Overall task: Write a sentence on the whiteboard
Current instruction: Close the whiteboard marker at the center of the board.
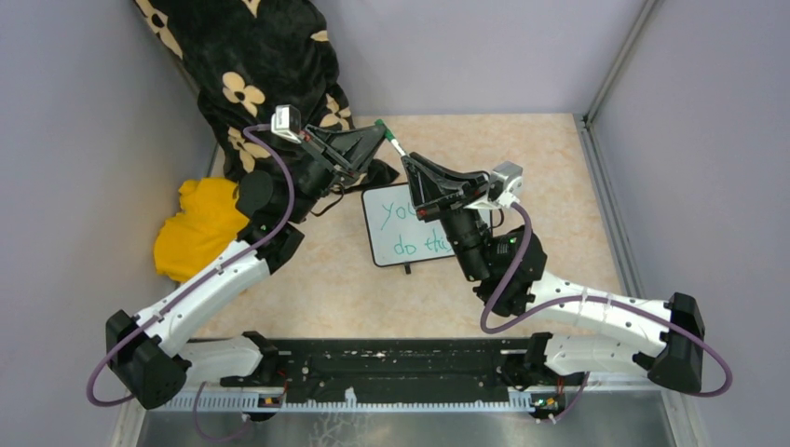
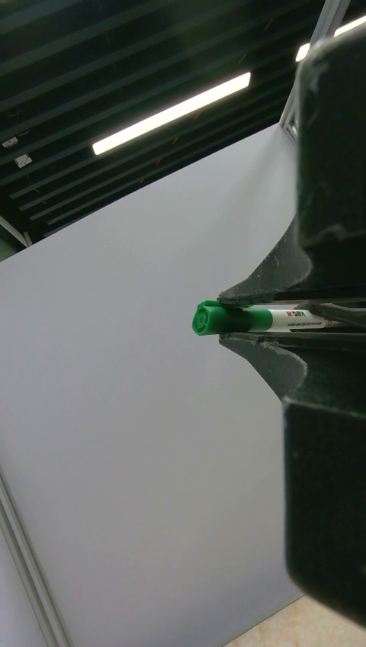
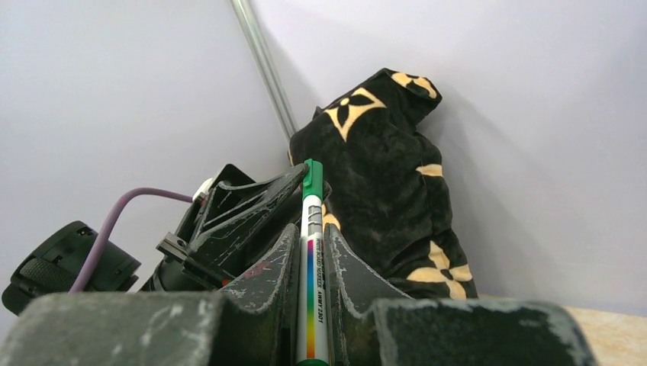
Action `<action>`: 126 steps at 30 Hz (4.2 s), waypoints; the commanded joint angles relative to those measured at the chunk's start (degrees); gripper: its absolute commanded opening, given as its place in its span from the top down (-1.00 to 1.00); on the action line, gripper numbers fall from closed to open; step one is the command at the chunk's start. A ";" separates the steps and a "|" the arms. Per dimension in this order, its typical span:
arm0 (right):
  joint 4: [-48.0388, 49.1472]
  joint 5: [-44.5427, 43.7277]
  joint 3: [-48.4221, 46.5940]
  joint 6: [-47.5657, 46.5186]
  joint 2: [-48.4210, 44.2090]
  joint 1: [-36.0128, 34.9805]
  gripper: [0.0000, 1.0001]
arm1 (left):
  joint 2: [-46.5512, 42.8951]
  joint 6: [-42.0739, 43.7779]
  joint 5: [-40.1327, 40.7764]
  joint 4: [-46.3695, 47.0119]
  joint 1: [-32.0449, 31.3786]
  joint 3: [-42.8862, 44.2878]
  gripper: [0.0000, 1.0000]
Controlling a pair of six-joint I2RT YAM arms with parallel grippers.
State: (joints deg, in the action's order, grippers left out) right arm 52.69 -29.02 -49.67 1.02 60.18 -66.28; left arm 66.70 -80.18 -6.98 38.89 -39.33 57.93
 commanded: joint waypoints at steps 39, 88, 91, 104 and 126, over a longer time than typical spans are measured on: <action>2.46 -1.04 -4.37 -3.42 2.93 -0.49 1.00 | 5.35 5.79 -4.47 2.35 -14.02 -0.49 1.00; -7.87 5.47 -3.68 1.69 -3.04 -0.50 1.00 | -3.40 11.28 -5.80 7.83 3.88 -2.64 -0.48; -7.97 5.31 -3.60 1.79 -3.10 -0.51 1.00 | -3.37 11.28 -5.72 8.53 4.05 -2.53 -0.36; -8.56 5.18 -4.12 2.00 -2.02 -0.52 1.00 | -2.56 11.06 -7.44 10.06 4.08 -2.30 0.29; -8.20 4.20 -5.85 1.46 1.32 -0.50 1.00 | 0.33 11.84 -13.84 9.87 -2.71 -4.43 1.00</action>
State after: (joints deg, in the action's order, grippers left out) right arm 43.20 -25.19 -52.25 2.98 59.75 -66.63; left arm 65.78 -71.37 -12.27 50.15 -37.17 53.56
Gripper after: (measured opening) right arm 0.118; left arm 0.028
